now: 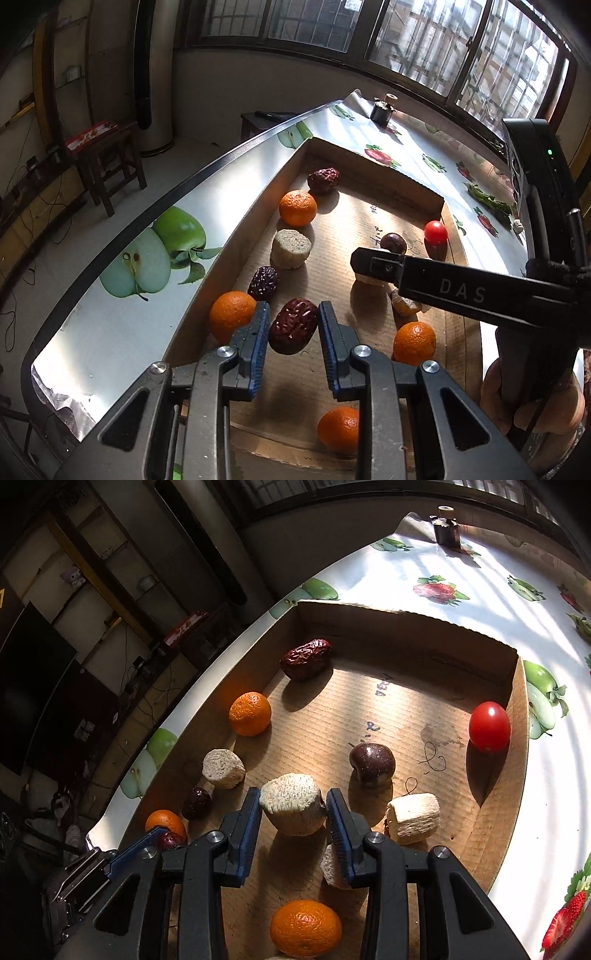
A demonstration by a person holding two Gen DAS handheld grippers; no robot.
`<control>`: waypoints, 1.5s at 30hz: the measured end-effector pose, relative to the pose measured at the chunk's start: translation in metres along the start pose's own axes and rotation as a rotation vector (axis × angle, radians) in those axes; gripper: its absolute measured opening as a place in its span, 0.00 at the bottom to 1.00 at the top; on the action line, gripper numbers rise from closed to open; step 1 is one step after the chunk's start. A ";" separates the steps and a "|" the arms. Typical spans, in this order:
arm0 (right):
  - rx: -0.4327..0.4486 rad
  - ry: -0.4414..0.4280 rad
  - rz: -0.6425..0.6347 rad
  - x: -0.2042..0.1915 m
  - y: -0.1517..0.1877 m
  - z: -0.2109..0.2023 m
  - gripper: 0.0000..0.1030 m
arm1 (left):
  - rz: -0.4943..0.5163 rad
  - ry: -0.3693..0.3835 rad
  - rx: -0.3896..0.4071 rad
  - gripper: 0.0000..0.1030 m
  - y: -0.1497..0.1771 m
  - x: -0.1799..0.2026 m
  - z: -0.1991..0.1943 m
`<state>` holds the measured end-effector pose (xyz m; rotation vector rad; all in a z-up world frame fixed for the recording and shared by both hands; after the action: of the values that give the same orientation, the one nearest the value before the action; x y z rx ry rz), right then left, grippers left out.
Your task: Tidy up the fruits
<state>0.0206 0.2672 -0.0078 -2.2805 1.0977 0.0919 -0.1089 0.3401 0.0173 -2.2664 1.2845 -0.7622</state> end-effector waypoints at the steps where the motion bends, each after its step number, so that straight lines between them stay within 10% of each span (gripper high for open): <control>1: 0.003 0.001 0.003 0.000 0.000 -0.001 0.43 | -0.002 0.000 -0.001 0.25 0.000 0.000 0.000; 7: 0.042 -0.010 0.018 0.002 0.001 -0.017 0.47 | -0.012 -0.009 0.009 0.27 -0.001 0.000 -0.013; 15: 0.242 0.121 0.062 0.019 0.032 -0.112 0.58 | 0.076 -0.181 0.175 0.82 -0.003 0.031 -0.065; 29: 0.409 0.360 0.196 0.068 0.133 -0.204 0.69 | 0.261 -0.184 0.246 0.83 0.029 0.117 -0.108; 45: 0.428 0.356 0.225 0.077 0.164 -0.217 0.73 | 0.306 -0.171 0.262 0.83 0.042 0.151 -0.124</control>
<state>-0.0898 0.0175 0.0660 -1.8232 1.3969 -0.4357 -0.1522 0.1772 0.1244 -1.8314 1.3232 -0.5744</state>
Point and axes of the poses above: each gripper's, at about its wrist camera, not at the fingertips, and z roughly the way its jaws point, x to its right, y to its underside, the point moved 3 cm from there along z, roughly the way its jaws point, and after that the axes turned 3 degrees about y, right-handed, at the moved point
